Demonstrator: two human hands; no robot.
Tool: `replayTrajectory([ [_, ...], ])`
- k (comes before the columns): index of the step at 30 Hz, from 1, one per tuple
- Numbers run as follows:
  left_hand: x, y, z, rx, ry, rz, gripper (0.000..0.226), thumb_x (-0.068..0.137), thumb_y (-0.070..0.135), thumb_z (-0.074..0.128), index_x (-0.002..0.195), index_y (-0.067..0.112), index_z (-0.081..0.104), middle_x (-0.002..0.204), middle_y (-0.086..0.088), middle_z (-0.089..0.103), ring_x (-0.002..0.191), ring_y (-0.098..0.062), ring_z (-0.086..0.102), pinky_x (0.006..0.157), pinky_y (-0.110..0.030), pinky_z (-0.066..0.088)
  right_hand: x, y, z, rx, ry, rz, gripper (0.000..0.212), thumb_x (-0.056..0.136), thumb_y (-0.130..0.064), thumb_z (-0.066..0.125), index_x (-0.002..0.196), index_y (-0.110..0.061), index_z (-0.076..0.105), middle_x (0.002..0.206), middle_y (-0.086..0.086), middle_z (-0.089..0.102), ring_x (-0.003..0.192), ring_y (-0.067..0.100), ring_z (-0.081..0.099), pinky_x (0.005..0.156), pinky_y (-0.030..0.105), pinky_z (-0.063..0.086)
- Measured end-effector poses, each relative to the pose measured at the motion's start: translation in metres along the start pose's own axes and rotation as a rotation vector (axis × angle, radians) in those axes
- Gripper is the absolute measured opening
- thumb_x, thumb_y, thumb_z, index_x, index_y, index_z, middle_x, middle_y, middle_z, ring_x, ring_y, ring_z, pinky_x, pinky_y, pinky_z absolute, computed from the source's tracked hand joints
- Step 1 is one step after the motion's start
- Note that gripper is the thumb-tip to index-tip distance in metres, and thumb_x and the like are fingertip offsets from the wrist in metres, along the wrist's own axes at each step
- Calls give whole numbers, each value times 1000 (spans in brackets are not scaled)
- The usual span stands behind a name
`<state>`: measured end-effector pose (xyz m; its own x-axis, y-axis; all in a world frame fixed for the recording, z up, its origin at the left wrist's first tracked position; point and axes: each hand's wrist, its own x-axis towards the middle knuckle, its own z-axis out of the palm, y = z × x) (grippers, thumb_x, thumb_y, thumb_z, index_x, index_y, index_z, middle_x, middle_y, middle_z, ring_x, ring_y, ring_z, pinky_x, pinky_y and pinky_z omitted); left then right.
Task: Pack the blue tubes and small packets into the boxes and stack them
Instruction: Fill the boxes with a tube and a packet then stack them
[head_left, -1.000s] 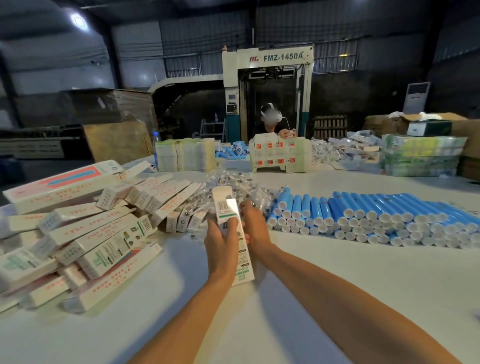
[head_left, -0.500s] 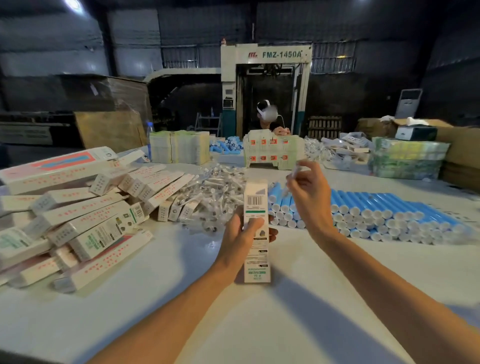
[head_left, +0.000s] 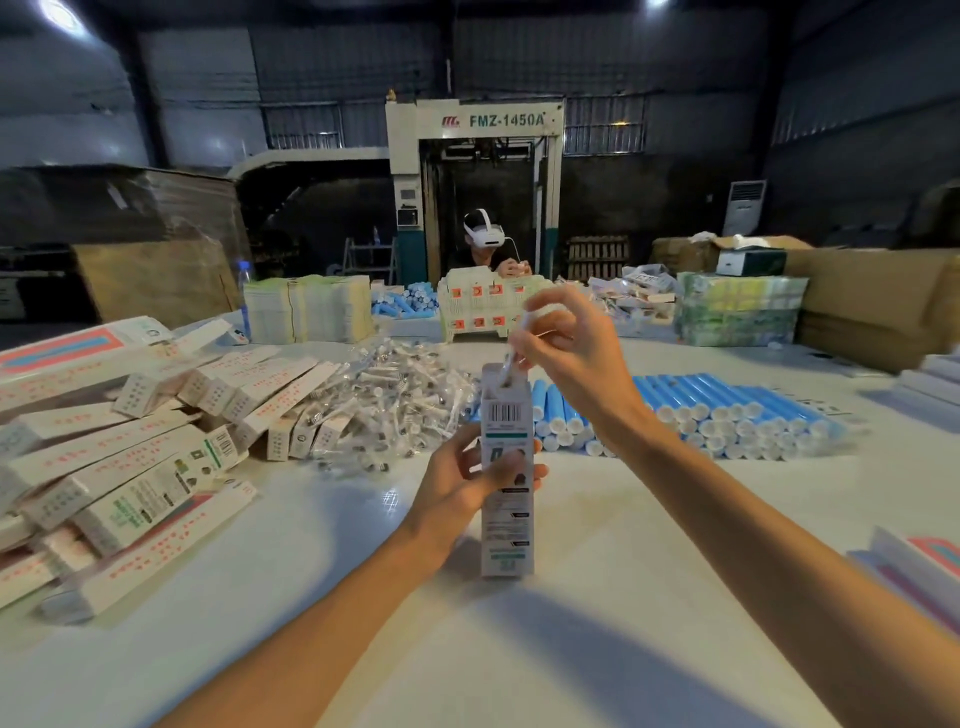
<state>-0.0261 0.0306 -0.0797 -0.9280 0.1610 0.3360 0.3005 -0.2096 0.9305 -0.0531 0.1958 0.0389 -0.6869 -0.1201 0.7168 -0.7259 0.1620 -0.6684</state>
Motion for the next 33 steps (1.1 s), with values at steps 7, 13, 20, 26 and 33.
replayTrajectory([
  [7,-1,2,-1,37,-2,2,46,97,12,76,139,11,59,126,-18,75,110,-45,75,101,-58,58,-8,9,13,-281,-180,-48,12,94,-18,74,103,-16,66,98,-11,65,95,3,58,79,20,51],
  [13,-1,5,-1,90,57,-8,43,96,12,74,136,8,58,122,-18,77,110,-41,75,102,-61,56,-36,29,9,-336,-81,-26,19,105,-33,58,115,-23,71,121,-12,59,117,0,48,93,22,44],
  [20,-1,4,0,192,93,57,47,91,27,77,134,14,63,122,-11,76,117,-36,72,105,-62,54,-71,53,4,1,-69,146,34,103,-28,64,135,-32,54,120,-9,70,111,14,67,92,38,57],
  [26,-3,8,-2,216,59,158,77,94,18,80,153,36,34,129,-9,74,117,-31,72,93,-46,63,-75,55,9,70,-143,128,38,100,-23,69,137,-27,60,117,-1,74,108,23,71,94,50,59],
  [33,-1,11,-2,295,31,184,66,93,24,81,149,27,45,132,-9,70,119,-33,71,102,-62,56,-72,53,3,62,-210,162,27,102,-27,67,128,-27,62,115,-8,74,108,18,70,90,42,62],
])
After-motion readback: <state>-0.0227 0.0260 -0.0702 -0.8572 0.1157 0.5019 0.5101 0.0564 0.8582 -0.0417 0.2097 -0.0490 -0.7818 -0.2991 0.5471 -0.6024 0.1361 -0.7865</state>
